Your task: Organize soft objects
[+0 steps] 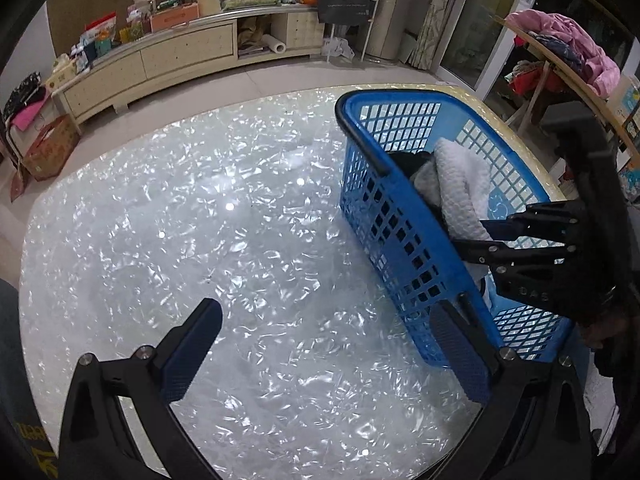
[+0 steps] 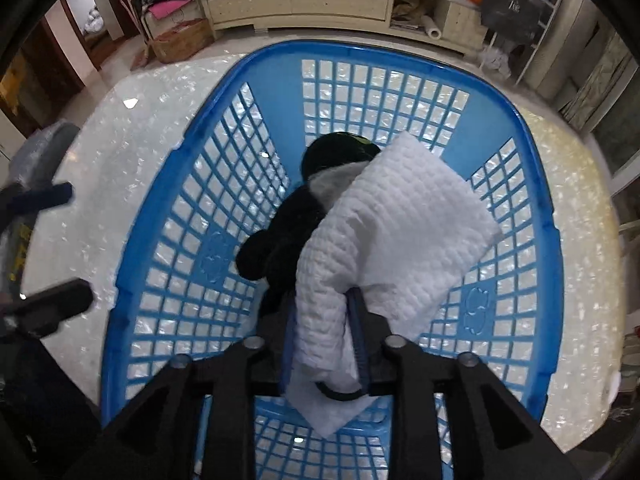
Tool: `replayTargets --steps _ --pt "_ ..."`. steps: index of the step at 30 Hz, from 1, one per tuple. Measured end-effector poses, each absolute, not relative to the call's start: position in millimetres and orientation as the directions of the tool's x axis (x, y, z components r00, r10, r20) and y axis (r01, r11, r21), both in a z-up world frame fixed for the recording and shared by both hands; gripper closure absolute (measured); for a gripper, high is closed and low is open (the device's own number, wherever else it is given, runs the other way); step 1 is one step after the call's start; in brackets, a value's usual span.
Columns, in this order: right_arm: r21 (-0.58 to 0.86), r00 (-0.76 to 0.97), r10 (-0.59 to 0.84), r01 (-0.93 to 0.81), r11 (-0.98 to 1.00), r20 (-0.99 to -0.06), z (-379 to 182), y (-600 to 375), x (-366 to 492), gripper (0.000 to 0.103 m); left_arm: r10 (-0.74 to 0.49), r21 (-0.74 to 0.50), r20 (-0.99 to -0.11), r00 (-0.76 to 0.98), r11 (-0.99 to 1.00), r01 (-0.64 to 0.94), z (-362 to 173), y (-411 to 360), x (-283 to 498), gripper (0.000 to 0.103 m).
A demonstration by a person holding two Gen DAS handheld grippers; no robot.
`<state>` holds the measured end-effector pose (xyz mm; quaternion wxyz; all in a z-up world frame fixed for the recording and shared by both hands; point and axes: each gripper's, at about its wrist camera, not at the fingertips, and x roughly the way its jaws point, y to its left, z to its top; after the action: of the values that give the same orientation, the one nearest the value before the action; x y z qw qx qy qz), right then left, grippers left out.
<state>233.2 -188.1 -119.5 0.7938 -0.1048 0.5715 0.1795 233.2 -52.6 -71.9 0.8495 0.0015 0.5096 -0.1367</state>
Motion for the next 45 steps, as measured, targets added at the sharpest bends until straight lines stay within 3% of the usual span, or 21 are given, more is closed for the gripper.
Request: replayTargets --steps 3,6,8,13,19,34,45 --pt "0.048 0.277 0.168 -0.395 0.918 -0.946 -117.0 -188.7 232.7 0.07 -0.232 -0.141 -0.867 0.441 0.963 0.229 -75.8 -51.6 232.9 0.0" --pt "0.076 0.27 0.191 -0.384 0.92 -0.944 -113.2 -197.5 230.6 0.058 -0.238 -0.15 -0.863 0.446 0.963 0.223 -75.0 -50.0 229.9 0.0" --pt "0.077 0.282 0.195 -0.38 0.922 -0.939 -106.5 -203.5 220.9 0.042 -0.239 -0.151 -0.858 0.455 0.964 0.221 -73.0 -49.1 226.3 0.0" --pt "0.095 0.346 0.222 -0.348 0.933 -0.911 -85.8 -217.5 203.0 0.033 -0.239 -0.15 -0.828 0.507 0.966 0.21 -60.0 -45.9 211.9 0.0" --pt "0.14 0.467 0.274 -0.302 0.943 -0.84 -49.0 -227.8 161.5 0.001 -0.268 -0.17 -0.745 0.611 0.962 0.215 -32.5 -45.9 179.8 0.0" --pt "0.045 0.775 0.173 -0.183 0.982 -0.608 32.1 -225.6 58.5 0.0 -0.17 -0.068 -0.537 0.826 0.985 0.159 45.3 -59.7 95.3 0.0" --pt "0.043 0.794 0.151 -0.156 0.987 -0.589 23.0 -220.6 48.9 0.0 -0.19 -0.068 -0.508 0.84 0.981 0.182 53.5 -67.3 68.2 0.0"
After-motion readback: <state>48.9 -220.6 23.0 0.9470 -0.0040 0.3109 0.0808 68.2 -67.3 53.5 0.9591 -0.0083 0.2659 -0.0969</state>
